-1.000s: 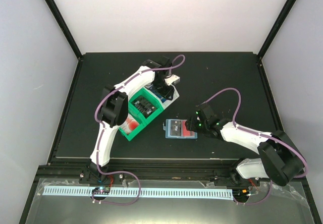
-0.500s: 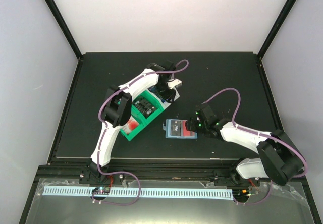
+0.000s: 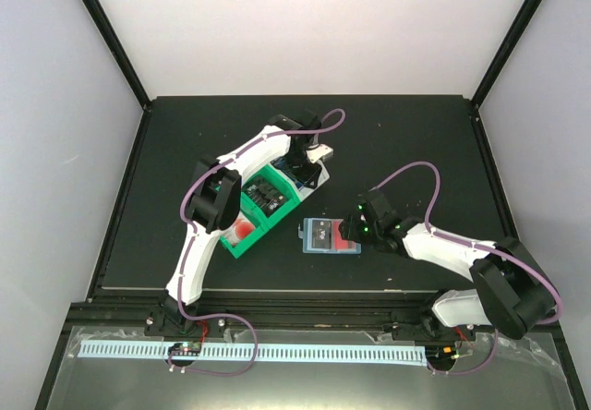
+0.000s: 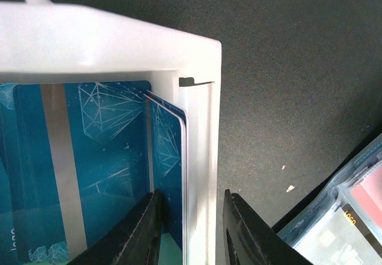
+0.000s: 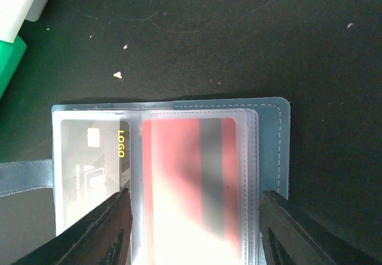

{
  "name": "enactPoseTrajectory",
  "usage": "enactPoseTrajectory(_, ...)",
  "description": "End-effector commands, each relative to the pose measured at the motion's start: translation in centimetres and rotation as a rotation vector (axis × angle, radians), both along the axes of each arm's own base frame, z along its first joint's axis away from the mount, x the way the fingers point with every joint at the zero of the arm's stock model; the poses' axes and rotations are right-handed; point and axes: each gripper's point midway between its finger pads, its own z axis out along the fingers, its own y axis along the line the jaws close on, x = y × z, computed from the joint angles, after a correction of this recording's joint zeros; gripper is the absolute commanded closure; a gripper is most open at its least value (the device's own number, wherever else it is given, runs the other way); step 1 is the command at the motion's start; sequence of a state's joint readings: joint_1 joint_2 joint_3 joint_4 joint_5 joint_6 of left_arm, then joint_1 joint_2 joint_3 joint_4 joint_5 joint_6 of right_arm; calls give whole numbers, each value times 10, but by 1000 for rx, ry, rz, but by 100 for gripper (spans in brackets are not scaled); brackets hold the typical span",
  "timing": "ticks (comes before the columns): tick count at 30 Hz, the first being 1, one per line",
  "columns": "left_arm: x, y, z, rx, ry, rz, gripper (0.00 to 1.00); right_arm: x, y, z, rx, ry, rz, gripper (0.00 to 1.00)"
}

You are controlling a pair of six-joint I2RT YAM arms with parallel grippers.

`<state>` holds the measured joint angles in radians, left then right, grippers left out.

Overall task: Put the credit cards into the card holder
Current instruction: Pick up the credit card from the storage box.

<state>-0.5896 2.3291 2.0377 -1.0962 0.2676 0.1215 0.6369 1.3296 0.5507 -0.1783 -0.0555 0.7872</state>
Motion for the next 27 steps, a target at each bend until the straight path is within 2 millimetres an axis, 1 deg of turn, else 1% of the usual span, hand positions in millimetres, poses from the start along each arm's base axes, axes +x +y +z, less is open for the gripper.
enactPoseTrajectory(1,-6,-8,25,-48,-18,-31,70,3,-1,-1,5,-10,-10,40)
enactPoseTrajectory(15,-11,-10,34,-74,-15,-45,70,5,2,0,14,-13,-9,40)
enactPoseTrajectory(21,-11,-9,33,-72,-14,-42,79,5,2,0,13,-12,-8,40)
enactPoseTrajectory(27,-11,-10,38,-79,-20,-42,78,5,2,0,12,-14,-7,40)
